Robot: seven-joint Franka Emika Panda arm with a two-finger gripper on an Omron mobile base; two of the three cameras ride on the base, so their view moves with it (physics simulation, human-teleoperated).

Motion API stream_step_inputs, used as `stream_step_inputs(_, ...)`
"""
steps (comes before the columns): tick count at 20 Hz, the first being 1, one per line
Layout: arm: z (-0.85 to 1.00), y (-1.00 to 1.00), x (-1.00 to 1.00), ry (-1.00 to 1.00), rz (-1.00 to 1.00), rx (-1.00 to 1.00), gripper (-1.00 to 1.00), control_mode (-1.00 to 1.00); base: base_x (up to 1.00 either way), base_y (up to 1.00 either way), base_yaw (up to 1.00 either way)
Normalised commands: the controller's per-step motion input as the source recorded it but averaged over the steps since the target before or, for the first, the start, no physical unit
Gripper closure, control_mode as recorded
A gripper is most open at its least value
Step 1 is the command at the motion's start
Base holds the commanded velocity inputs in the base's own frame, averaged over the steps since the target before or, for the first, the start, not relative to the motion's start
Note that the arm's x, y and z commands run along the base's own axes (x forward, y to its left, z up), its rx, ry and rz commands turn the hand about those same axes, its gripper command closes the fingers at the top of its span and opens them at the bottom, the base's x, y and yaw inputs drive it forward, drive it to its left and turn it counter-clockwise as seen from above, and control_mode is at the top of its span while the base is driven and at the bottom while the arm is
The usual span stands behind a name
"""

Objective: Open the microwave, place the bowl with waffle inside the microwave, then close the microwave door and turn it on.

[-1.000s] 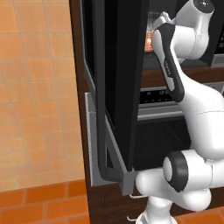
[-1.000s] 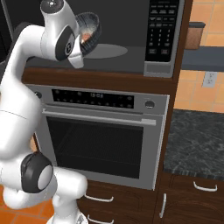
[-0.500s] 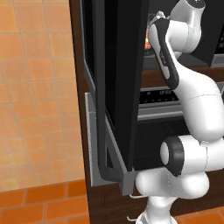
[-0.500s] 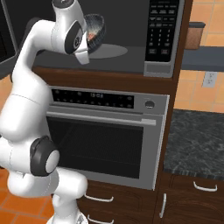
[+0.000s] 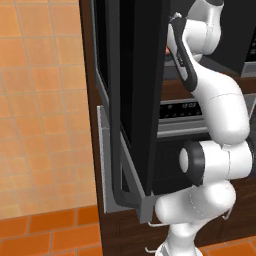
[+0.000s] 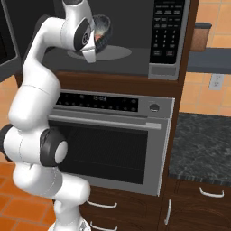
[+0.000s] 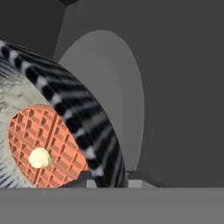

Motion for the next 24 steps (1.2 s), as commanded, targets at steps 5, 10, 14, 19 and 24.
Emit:
stream_step_inputs(5,-0.06,-0.03,0.24,0.08,0.00,0.00,1.00,-1.00,0.00,0.00,0.00)
stream_step_inputs(10,-0.11,-0.04,0.10,0.08,0.00,0.00,1.00,-1.00,0.00,0.00,0.00)
stream_step_inputs(14,0.00,0.00,0.00,0.00,0.00,0.00,-1.00,-1.00,0.00,0.00,0.00)
stream_step_inputs(19,0.00,0.00,-0.15,-0.01,0.01,0.00,-1.00,-1.00,0.00,0.00,0.00)
stream_step_inputs(24,0.00,0.00,-0.89,-0.20,0.06,0.00,-1.00,-1.00,0.00,0.00,0.00)
